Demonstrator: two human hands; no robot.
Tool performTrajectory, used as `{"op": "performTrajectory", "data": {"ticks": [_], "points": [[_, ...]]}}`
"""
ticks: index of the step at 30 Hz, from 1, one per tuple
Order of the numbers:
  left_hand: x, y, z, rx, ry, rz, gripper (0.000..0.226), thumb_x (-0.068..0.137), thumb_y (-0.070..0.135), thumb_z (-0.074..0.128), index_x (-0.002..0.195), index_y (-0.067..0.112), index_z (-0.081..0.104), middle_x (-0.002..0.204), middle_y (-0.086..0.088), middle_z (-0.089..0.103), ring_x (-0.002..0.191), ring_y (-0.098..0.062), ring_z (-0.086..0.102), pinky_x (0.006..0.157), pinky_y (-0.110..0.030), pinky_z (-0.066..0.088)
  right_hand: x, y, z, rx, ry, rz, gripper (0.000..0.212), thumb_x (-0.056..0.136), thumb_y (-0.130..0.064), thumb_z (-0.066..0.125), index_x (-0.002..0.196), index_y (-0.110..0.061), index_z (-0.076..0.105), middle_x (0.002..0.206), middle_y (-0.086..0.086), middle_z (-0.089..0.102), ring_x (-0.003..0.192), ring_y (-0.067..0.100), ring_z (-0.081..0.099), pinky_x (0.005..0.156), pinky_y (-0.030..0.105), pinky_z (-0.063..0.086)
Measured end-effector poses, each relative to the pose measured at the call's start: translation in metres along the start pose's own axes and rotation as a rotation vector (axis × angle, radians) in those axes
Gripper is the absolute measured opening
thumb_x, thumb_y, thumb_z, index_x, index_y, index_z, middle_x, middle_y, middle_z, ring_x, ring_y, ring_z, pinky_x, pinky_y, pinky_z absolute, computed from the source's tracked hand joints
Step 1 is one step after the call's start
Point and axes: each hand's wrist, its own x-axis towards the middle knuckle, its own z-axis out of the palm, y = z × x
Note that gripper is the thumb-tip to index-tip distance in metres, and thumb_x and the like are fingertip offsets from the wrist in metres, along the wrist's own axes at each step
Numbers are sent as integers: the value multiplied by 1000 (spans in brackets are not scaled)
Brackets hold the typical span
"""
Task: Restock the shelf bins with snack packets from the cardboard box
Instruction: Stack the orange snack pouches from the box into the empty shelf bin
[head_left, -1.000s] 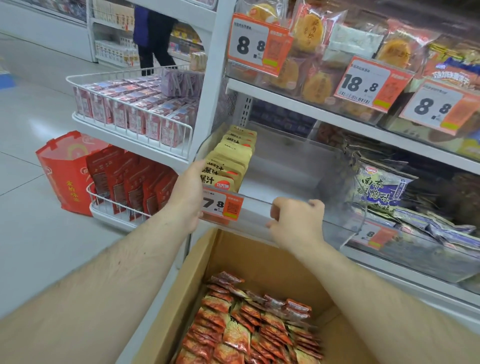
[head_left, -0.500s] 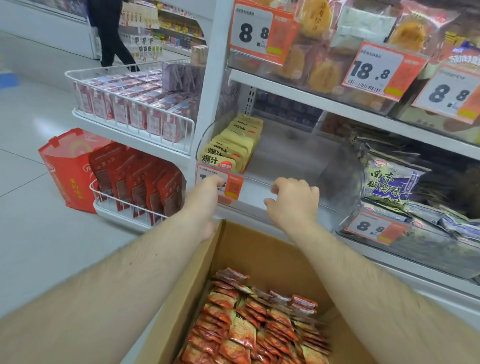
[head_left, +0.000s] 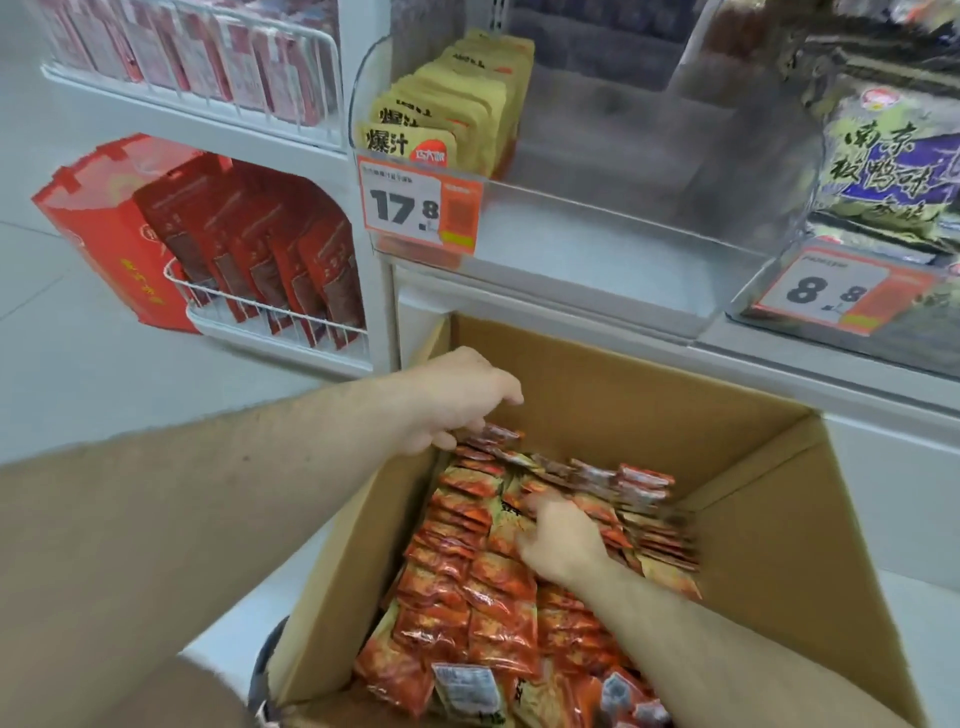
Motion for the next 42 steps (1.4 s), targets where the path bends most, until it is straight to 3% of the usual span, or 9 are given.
{"op": "performTrajectory", "data": {"ticks": [7,9,12,16,22,27,31,38,42], "points": [[8,-13,5,16,-19,-115,8,97,24,57,90,24,52,110,0,56,109,-20,59,95,-46,49,37,-30,43,158,202,-69,25,92,-22,52,112,-19,67,118,5,64,108,29,62,87,36,52],[9,-17,5,16,-34,-160,5,97,24,56,98,21,53,113,-2,56,108,-22,59,95,-49,49,41,-32,41,150,279,-93,17,92,-18,53,98,-15,68,108,6,66,98,33,64,79,38,53],[12,-24,3,-64,-93,-295,40,99,28,52,136,14,46,137,-17,49,120,-35,55,100,-57,46,31,-37,16,320,489,-119,10,94,-13,54,90,-9,63,89,11,67,82,37,65,68,41,51],[18,-27,-4,-423,-162,-491,72,99,44,51,152,4,25,152,-31,33,130,-45,48,105,-58,42,-8,-41,-34,525,710,-283,21,95,-19,52,110,-10,63,108,4,71,96,31,67,83,43,55],[16,-18,-27,-521,-171,-330,17,98,15,56,108,2,61,80,-12,73,62,-20,71,53,-27,59,-42,-51,-60,535,791,-765,20,88,-11,53,107,-16,54,127,8,63,119,17,58,100,31,47],[20,-28,-34,-281,67,-218,15,92,-6,59,106,0,57,92,-17,71,67,-25,68,48,-29,56,-8,-35,-21,458,300,-151,55,80,-11,62,134,-12,55,143,3,52,129,15,49,108,22,34],[23,-35,-37,-244,112,-197,22,89,-6,62,110,0,60,99,-20,73,79,-30,72,60,-33,58,8,-44,17,191,22,-39,54,75,-35,60,128,-23,61,133,-1,60,124,22,54,103,31,45],[22,-32,-37,-222,107,-169,16,89,-3,59,103,4,56,94,-17,71,79,-27,71,77,-37,58,25,-51,25,531,47,224,5,84,-25,69,84,-22,72,89,-2,71,92,21,66,77,26,52],[16,-27,-39,-254,114,-168,10,91,-2,55,98,5,51,93,-17,68,78,-28,69,75,-38,57,9,-38,-27,665,226,274,20,87,-21,69,69,-15,62,66,-2,59,69,21,55,57,27,39]]}}
